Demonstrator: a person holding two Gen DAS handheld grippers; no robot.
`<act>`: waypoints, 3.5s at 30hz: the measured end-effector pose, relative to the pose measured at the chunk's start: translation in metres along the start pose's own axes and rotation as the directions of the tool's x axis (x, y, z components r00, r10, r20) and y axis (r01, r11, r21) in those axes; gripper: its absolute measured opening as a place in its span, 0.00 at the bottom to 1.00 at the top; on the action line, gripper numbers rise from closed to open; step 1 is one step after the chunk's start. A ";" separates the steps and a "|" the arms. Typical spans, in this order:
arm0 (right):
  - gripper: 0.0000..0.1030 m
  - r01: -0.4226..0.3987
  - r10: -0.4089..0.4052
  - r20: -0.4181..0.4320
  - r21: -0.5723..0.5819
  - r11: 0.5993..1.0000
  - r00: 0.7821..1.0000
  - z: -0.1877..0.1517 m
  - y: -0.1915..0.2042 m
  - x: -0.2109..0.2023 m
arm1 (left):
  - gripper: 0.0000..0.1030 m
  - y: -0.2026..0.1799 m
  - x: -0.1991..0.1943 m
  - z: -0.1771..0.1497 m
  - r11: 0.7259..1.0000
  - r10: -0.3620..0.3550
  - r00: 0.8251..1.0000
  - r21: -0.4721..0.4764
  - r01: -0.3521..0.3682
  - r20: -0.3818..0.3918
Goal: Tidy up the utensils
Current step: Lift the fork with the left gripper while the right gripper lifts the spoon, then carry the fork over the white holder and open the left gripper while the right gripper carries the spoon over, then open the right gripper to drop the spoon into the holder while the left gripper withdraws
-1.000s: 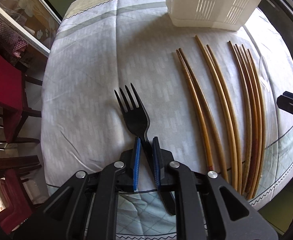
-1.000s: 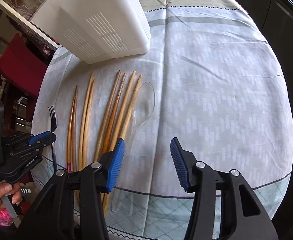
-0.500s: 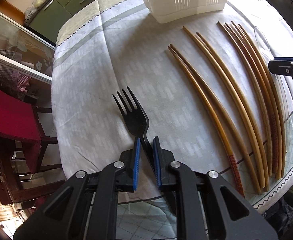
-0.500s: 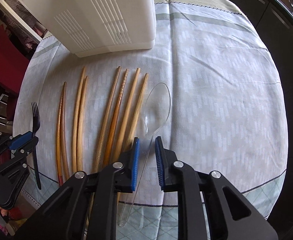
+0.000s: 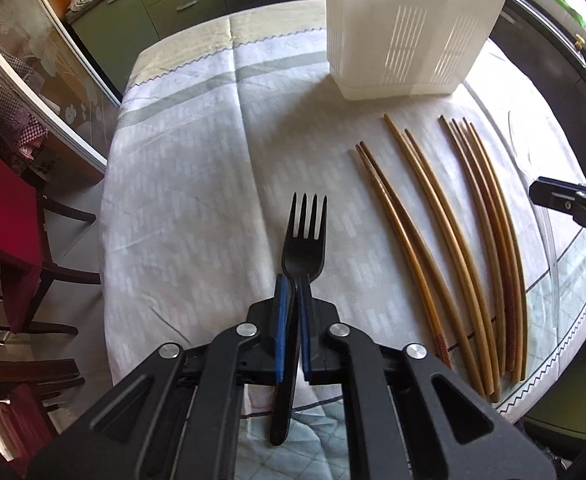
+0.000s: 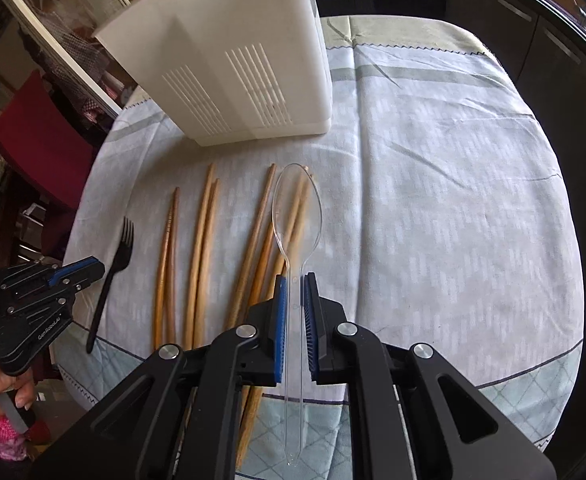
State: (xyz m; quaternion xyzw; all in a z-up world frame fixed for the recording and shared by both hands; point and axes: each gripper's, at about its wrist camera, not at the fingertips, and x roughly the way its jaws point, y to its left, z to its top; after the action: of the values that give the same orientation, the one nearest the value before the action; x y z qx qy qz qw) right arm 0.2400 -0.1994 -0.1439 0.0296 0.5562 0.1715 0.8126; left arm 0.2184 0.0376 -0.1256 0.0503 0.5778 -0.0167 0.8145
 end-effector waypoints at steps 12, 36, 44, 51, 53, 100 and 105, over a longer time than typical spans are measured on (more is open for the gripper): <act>0.09 -0.083 0.082 0.041 0.014 0.996 0.996 -0.022 -0.030 -0.026 | 0.07 -0.016 0.007 -0.003 0.998 0.013 0.996 0.066 -0.007 -0.092; 0.09 -0.140 0.137 0.137 0.014 0.990 0.981 -0.024 -0.038 -0.065 | 0.09 -0.005 -0.078 0.018 0.994 -0.098 0.972 -0.020 0.104 0.215; 0.09 -0.149 0.144 0.238 0.003 0.989 0.961 -0.025 -0.043 -0.090 | 0.09 -0.011 -0.171 0.076 0.966 -0.164 0.715 -0.035 0.255 0.680; 0.09 -0.150 0.139 0.276 0.019 0.988 0.951 -0.028 -0.058 -0.097 | 0.09 -0.040 -0.157 0.134 0.961 -0.134 0.561 -0.033 0.276 0.817; 0.09 -0.149 0.136 0.284 0.024 0.989 0.949 -0.030 -0.063 -0.099 | 0.09 -0.047 -0.144 0.143 0.970 -0.099 0.554 -0.043 0.237 0.827; 0.10 0.030 0.003 0.748 -0.030 0.999 0.664 0.150 0.022 -0.088 | 0.56 0.029 -0.065 0.008 0.924 0.205 0.469 -0.328 0.197 0.859; 0.10 0.061 -0.005 0.754 -0.047 0.997 0.657 0.123 0.023 -0.081 | 0.56 0.028 -0.062 0.010 0.926 0.198 0.488 -0.325 0.190 0.850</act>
State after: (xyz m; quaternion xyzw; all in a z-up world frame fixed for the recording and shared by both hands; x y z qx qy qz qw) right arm 0.3207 -0.1857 -0.0194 0.0602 0.1642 0.1480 0.9734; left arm 0.2101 0.0629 -0.0622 -0.1212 0.0767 0.0734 0.9869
